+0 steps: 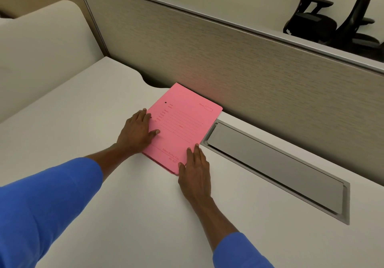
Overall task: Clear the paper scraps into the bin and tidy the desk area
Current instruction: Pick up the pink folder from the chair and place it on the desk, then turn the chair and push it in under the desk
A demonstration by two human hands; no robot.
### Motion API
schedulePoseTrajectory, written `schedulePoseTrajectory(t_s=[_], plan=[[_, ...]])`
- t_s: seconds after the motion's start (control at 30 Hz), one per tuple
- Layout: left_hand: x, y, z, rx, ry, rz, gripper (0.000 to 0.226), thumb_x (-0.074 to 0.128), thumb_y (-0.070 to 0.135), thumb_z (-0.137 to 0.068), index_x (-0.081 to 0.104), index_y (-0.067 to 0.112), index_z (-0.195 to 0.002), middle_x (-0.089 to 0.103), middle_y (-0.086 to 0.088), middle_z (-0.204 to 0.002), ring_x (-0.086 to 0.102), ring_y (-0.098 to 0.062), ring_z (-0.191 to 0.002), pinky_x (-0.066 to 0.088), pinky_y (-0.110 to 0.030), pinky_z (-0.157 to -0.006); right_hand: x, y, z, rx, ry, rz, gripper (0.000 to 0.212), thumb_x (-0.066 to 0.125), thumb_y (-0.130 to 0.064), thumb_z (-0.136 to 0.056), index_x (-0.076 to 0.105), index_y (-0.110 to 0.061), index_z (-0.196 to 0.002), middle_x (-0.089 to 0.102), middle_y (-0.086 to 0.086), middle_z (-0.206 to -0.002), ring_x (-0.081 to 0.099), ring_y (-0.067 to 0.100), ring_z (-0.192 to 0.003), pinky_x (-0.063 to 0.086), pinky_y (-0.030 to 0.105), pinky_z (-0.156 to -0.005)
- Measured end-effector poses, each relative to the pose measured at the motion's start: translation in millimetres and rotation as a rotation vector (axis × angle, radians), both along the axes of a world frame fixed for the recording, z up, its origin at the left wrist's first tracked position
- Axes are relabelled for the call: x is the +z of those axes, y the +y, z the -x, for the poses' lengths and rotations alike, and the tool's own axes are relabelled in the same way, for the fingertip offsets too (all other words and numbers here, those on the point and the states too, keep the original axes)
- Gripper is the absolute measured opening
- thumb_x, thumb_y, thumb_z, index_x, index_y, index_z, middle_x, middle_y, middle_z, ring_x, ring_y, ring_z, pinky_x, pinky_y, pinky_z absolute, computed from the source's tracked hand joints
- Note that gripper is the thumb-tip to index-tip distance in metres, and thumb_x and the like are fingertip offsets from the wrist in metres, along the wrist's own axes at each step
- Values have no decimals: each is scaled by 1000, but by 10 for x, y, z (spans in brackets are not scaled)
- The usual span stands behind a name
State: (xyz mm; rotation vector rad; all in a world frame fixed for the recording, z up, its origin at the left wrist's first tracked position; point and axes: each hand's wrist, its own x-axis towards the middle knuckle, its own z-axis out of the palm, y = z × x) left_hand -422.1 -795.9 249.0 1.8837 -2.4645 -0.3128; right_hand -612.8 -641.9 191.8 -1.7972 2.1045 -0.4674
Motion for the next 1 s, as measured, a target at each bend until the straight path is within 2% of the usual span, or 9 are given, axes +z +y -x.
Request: schedulePoseTrajectory(t_s=[0.07, 0.17, 0.23, 0.3, 0.47, 0.6, 0.7, 0.9, 1.0], plan=[[67, 182, -46, -38, -24, 93, 59, 59, 43, -104, 52, 6, -148, 52, -17, -156, 47, -37, -143, 43, -52, -118, 29, 194, -50, -13, 0, 31, 59, 56, -34, -106, 41, -10, -157, 37, 21, -167, 37, 39, -155, 38, 52, -126], [135, 538, -168, -72, 12, 195, 28, 63, 25, -101, 71, 7, -121, 71, -13, -124, 57, -34, -117, 53, -48, -95, 67, 560, -138, 18, 58, 44, 55, 68, -34, -97, 55, -13, -146, 52, 19, -155, 51, 38, -144, 51, 50, -115], [229, 830, -256, -60, 58, 169, 17, 63, 23, -100, 75, 11, -102, 75, -7, -104, 61, -32, -106, 56, -45, -82, 98, 824, -207, 36, 73, 42, 52, 74, -29, -91, 62, -12, -139, 58, 18, -149, 58, 38, -137, 56, 48, -109], [306, 1157, -364, -31, 100, 93, 17, 62, 29, -100, 73, 19, -93, 76, -1, -96, 66, -28, -99, 59, -42, -76, 133, 1111, -293, 51, 82, 26, 49, 74, -26, -90, 65, -13, -136, 59, 15, -148, 58, 36, -136, 58, 46, -105], [307, 2077, -774, -13, 94, -60, 21, 59, 41, -101, 70, 25, -95, 77, 9, -94, 71, -20, -91, 54, -33, -74, 246, 1913, -482, 91, 79, -81, 42, 60, -28, -94, 60, -21, -135, 52, 4, -149, 51, 28, -139, 58, 39, -98], [276, 2841, -1175, 5, 112, -116, 22, 58, 44, -101, 68, 25, -95, 76, 10, -91, 70, -19, -89, 54, -34, -74, 279, 2632, -623, 61, 47, -182, 44, 51, -36, -97, 51, -31, -140, 40, -9, -148, 43, 16, -142, 58, 35, -91], [282, 3487, -1533, -5, 136, -164, 23, 57, 46, -102, 68, 27, -96, 75, 11, -90, 70, -16, -88, 57, -35, -77, 355, 3264, -854, 41, 17, -198, 44, 52, -38, -96, 51, -34, -140, 41, -12, -143, 45, 12, -138, 57, 32, -82], [336, 4652, -2125, -19, 215, -292, 21, 58, 46, -102, 71, 30, -97, 75, 14, -88, 69, -7, -84, 61, -36, -82, 521, 4449, -1282, 11, -8, -282, 37, 54, -37, -98, 55, -35, -135, 43, -13, -138, 48, 8, -131, 53, 29, -85], [350, 5153, -2331, -43, 198, -308, 24, 60, 48, -100, 72, 27, -98, 78, 10, -90, 73, -12, -87, 61, -38, -83, 592, 4969, -1456, -36, 11, -305, 32, 56, -38, -99, 59, -35, -131, 47, -11, -134, 51, 9, -127, 53, 30, -87]])
